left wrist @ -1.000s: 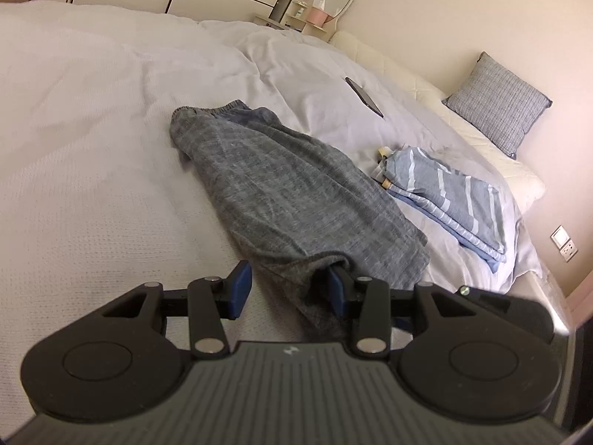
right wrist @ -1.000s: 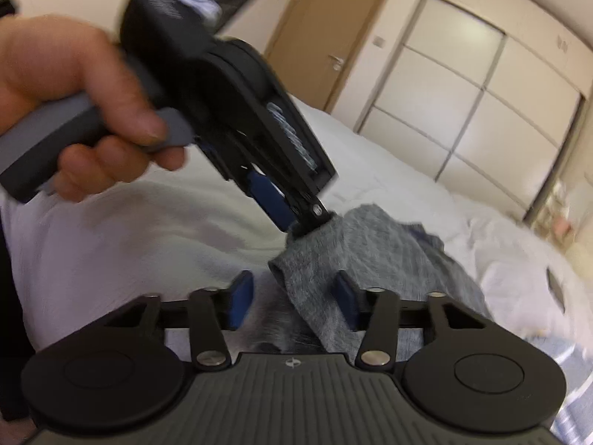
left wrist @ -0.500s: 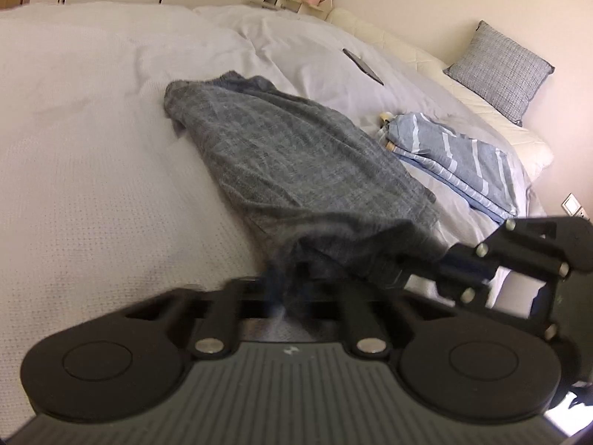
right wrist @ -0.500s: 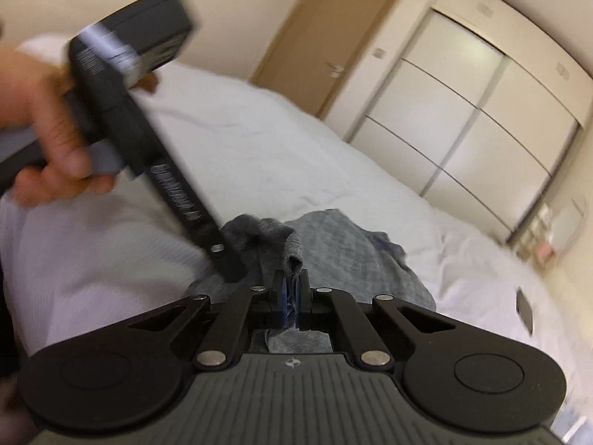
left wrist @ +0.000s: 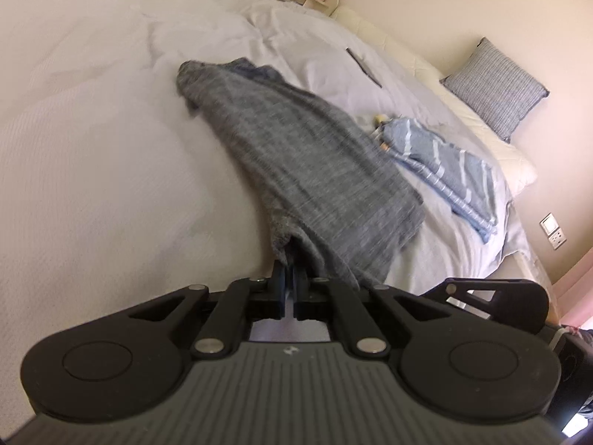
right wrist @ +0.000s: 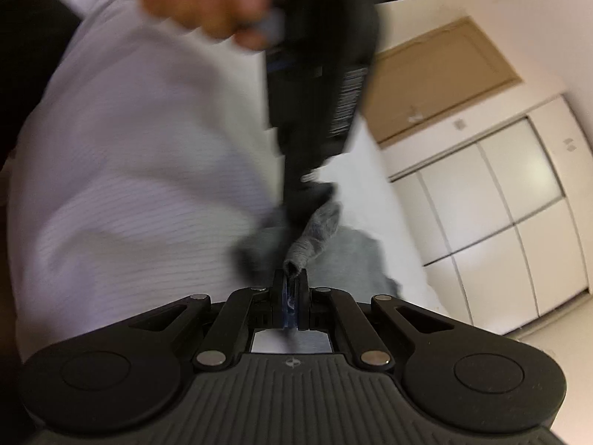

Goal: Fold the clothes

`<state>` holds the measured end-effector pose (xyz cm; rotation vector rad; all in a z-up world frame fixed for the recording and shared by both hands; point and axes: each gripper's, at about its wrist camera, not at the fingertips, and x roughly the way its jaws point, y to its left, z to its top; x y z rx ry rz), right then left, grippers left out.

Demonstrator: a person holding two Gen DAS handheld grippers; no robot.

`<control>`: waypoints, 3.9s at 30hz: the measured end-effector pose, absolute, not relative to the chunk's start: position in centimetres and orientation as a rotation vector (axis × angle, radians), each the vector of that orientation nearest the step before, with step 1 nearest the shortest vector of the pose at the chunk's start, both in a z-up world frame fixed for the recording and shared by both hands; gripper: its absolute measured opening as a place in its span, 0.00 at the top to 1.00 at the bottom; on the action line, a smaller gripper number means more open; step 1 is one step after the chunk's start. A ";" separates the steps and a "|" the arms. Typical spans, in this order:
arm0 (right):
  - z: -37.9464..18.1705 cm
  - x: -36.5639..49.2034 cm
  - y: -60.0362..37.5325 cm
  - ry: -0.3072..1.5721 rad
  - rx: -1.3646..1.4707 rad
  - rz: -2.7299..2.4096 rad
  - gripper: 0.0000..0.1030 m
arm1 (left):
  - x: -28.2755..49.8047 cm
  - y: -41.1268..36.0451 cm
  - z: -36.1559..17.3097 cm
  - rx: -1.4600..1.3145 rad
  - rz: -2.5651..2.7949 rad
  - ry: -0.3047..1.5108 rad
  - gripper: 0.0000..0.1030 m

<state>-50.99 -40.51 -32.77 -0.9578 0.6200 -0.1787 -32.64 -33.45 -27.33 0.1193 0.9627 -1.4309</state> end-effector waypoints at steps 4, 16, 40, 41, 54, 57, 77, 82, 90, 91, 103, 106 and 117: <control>-33.4 -51.4 -40.5 0.626 -0.942 -0.175 0.96 | -32.5 -32.2 -27.2 0.164 -1.421 0.913 0.97; -34.3 -50.7 -40.0 0.633 -0.901 -0.156 0.58 | -39.8 -29.8 -25.7 0.709 -1.438 0.262 0.57; -31.4 -53.2 -42.0 0.581 -0.714 -0.200 0.60 | -45.2 -34.8 -30.0 0.987 -1.422 -0.149 0.95; -31.7 -53.5 -42.5 0.588 -0.718 -0.225 0.60 | -44.9 -35.0 -29.6 0.950 -1.436 -0.098 0.95; -35.4 -50.5 -48.3 0.626 -0.912 -0.351 0.75 | -42.4 -35.8 -24.3 0.748 -1.477 0.052 0.96; -35.8 -51.4 -51.1 0.663 -0.974 -0.382 0.75 | -42.3 -35.8 -24.0 0.745 -1.474 0.044 0.96; -33.1 -53.7 -52.5 0.757 -0.969 -0.422 1.00 | -40.4 -30.5 -24.2 0.788 -1.452 0.000 0.97; -31.7 -56.6 -45.7 0.723 -0.953 -0.352 1.00 | -39.8 -25.2 -24.0 0.836 -1.468 -0.009 0.97; -32.2 -57.9 -40.1 0.751 -0.869 -0.248 1.00 | -41.1 -21.9 -27.9 0.925 -1.479 0.033 0.97; -32.8 -57.7 -40.2 0.765 -0.865 -0.246 1.00 | -41.2 -22.1 -28.2 0.928 -1.481 0.033 0.97; -34.1 -57.0 -42.3 0.816 -0.892 -0.232 0.99 | -39.7 -23.1 -26.7 0.854 -1.555 0.149 0.97; -31.7 -57.0 -43.1 0.792 -0.842 -0.218 1.00 | -37.7 -24.5 -24.4 0.745 -1.590 0.265 0.97; -25.2 -52.3 -55.7 0.806 -0.281 -0.168 0.99 | -27.0 -34.6 -24.9 0.474 -1.572 0.706 0.96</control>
